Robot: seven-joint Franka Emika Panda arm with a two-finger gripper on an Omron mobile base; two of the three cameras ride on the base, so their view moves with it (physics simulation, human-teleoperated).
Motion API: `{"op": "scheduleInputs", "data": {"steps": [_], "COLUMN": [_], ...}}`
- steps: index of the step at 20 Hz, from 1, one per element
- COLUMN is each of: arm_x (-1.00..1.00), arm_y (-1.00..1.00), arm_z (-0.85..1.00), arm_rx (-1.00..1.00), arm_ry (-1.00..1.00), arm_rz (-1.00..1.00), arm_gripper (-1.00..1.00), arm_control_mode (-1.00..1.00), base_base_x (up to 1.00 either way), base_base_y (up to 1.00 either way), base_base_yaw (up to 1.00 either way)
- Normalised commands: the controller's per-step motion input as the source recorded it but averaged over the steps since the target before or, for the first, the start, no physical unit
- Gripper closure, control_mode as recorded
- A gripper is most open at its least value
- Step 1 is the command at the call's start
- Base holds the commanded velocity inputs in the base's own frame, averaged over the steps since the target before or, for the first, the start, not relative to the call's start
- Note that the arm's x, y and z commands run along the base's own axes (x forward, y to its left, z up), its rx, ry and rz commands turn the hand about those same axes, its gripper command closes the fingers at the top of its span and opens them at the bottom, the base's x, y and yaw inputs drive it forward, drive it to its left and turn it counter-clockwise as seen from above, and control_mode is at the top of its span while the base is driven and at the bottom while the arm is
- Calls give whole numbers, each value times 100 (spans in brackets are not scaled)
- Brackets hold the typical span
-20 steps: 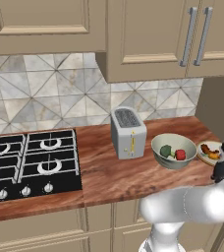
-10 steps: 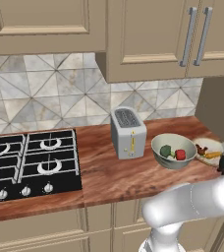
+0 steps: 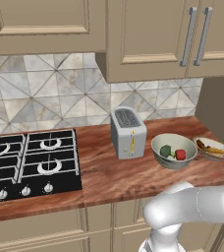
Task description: Place the bowl containing the chicken drumstick and carrot in the microwave. Close the microwave door and press the start button to microwave the meal.
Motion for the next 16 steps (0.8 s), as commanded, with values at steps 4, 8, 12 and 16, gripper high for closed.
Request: {"op": "scheduleInputs", "data": {"steps": [4,8,12,16], "arm_x": [-13,-36,-66,-85], "arm_y": [57,68,55,30], "arm_z": [42,47,45,72], "arm_rx": [-21,-28,-26,-9], "arm_ry": [0,-8,-24,-28], "arm_rz": [0,0,0,3], "arm_gripper": [100,100,100,100], "arm_control_mode": [-100,-100,-100,-100], "base_base_x": [0,0,0,0], "base_base_y": [0,0,0,0], "base_base_yaw": [0,0,0,0]}}
